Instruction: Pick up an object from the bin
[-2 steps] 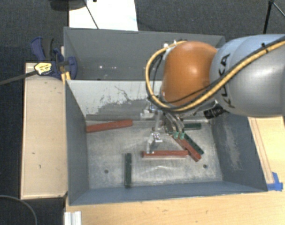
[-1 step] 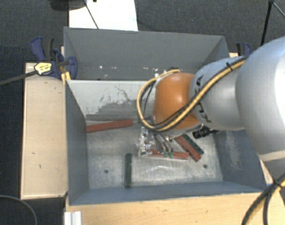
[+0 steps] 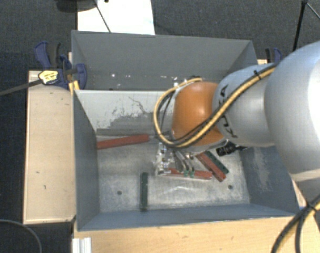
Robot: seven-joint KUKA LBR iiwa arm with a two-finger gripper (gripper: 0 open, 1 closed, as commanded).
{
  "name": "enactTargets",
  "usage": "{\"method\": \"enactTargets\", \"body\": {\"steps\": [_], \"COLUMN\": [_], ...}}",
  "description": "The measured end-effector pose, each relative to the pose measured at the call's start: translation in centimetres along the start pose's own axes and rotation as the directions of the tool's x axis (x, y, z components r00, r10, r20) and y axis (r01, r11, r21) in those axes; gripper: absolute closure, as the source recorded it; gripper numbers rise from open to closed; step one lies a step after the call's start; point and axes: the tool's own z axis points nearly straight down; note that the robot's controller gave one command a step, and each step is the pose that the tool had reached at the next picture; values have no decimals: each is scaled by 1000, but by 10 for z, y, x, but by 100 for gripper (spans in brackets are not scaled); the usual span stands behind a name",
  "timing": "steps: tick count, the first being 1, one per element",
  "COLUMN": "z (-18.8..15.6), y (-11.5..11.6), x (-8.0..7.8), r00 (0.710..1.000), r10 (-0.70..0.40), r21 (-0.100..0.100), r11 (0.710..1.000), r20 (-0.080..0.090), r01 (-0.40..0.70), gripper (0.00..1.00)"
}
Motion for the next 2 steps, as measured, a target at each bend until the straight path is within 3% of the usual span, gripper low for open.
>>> {"method": "enactTargets", "body": {"steps": [1, 2], "z": [-45, -55], "y": [-29, -46], "x": [-4, 6], "r00": [1000, 994], "r10": [23, 109], "r21": [1, 1], "r11": [1000, 994], "r20": [-5, -3], "r01": [-23, -109], "gripper": [100, 0]}}
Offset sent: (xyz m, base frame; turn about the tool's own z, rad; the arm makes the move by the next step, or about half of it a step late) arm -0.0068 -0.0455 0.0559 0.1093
